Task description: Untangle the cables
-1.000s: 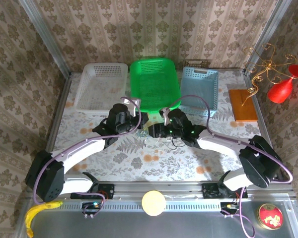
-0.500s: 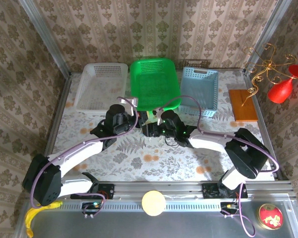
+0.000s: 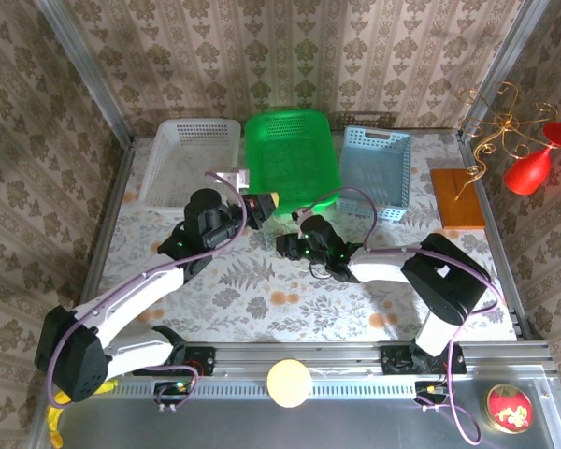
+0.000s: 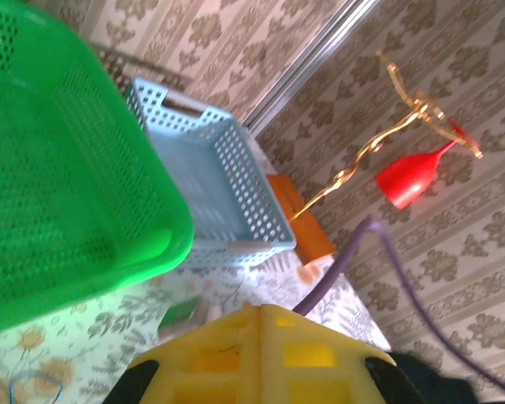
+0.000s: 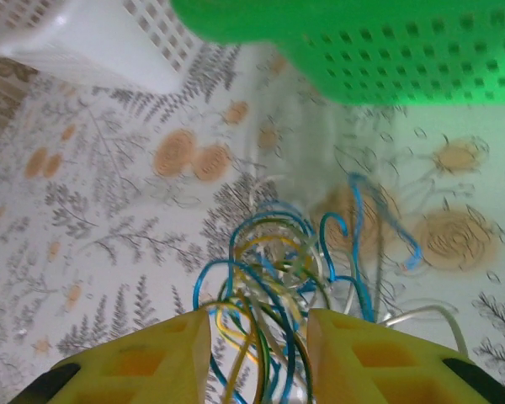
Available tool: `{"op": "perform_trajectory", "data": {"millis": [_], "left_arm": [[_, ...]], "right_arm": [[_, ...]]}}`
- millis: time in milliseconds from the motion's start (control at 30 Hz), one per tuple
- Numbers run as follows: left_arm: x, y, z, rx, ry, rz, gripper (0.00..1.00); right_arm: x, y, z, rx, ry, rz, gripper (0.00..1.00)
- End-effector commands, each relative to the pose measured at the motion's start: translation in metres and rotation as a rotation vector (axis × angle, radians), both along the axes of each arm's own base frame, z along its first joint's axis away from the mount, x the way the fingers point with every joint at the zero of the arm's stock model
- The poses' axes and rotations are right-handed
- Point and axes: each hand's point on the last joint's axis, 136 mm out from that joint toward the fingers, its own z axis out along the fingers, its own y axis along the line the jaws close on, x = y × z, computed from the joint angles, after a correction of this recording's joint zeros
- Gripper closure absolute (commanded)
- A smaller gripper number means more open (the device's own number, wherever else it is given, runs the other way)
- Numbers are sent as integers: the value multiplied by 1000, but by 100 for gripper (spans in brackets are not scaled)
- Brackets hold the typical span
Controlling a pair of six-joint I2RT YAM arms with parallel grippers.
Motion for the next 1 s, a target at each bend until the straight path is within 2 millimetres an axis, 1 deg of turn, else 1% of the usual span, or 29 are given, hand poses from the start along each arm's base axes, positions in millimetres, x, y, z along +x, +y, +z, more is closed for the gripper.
{"op": "perform_trajectory", "data": {"millis": [0,167,267,333,400,467,567,833,867,900,967], "left_arm": [[-5,5,49,-78,-77,-14,100],[-7,12,72,-97,-120,-7,100],[-8,16,79,-98,-137,-1,100],[-9,18,83,-98,-148,2,100],[-9,19,85,-91,-155,7,100],[-9,21,87,-82,-162,11,100],[-9,23,86,-62,-170,18,100],[-6,29,76,-22,-175,48,100],[-6,29,75,-17,-174,51,100],[-6,29,73,-14,-173,52,100],[-4,30,71,-6,-173,58,100]], "right_arm": [[-2,-10,-20,-18,29,-54,63],[-10,-17,-35,-40,70,-60,63],[-14,-19,-36,-44,82,-54,61],[-18,-18,-34,-45,93,-33,54],[-22,-16,-29,-42,101,-12,44],[-26,-15,-22,-40,99,10,38],[-31,-21,-6,-48,82,23,35],[-34,-37,45,-37,26,30,33],[-35,-38,45,-44,30,30,33],[-35,-40,58,-28,8,30,33],[-35,-42,70,-20,-11,28,33]]}}
